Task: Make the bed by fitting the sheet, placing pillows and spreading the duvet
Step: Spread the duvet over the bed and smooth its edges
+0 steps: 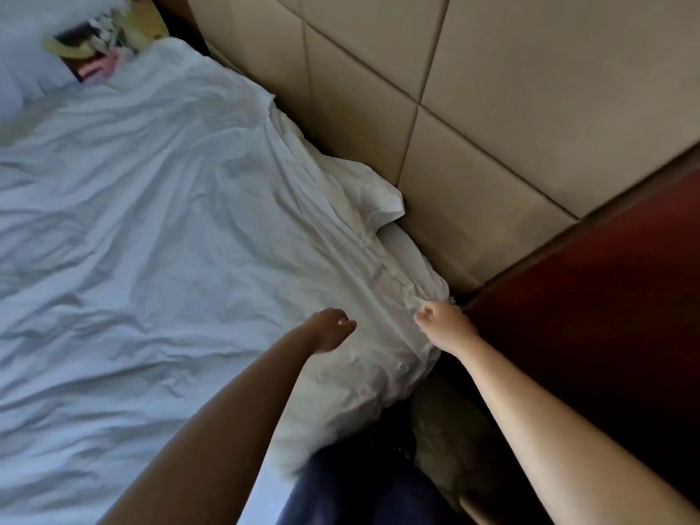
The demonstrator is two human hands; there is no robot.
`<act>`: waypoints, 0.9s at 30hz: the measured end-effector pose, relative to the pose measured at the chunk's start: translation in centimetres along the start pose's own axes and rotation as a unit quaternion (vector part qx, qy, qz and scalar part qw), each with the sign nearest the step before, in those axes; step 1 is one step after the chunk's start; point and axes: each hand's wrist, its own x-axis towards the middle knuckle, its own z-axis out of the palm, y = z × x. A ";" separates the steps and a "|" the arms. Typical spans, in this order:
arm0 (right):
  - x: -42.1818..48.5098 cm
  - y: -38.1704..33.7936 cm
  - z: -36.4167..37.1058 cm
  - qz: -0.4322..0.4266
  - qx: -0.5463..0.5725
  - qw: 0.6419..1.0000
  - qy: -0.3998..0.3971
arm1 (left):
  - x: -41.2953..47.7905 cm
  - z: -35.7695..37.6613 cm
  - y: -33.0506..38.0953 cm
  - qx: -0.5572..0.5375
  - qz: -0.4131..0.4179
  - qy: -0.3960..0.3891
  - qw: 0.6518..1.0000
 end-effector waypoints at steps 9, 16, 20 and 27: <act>6.4 -9.0 0.0 -0.006 0.043 0.999 0.020 | 5.5 -8.9 -5.6 -0.101 -0.015 0.078 0.992; 13.8 -15.2 0.3 -0.054 0.098 0.994 -0.004 | 9.3 -14.3 -7.2 -0.225 -0.005 0.184 0.957; 17.8 -17.8 1.1 -0.077 0.093 0.992 0.027 | 12.0 -15.8 -7.1 -0.288 -0.023 0.203 0.936; 20.8 -17.0 -0.4 -0.151 0.109 0.981 0.059 | 16.3 -17.1 -4.7 -0.303 -0.057 0.196 0.931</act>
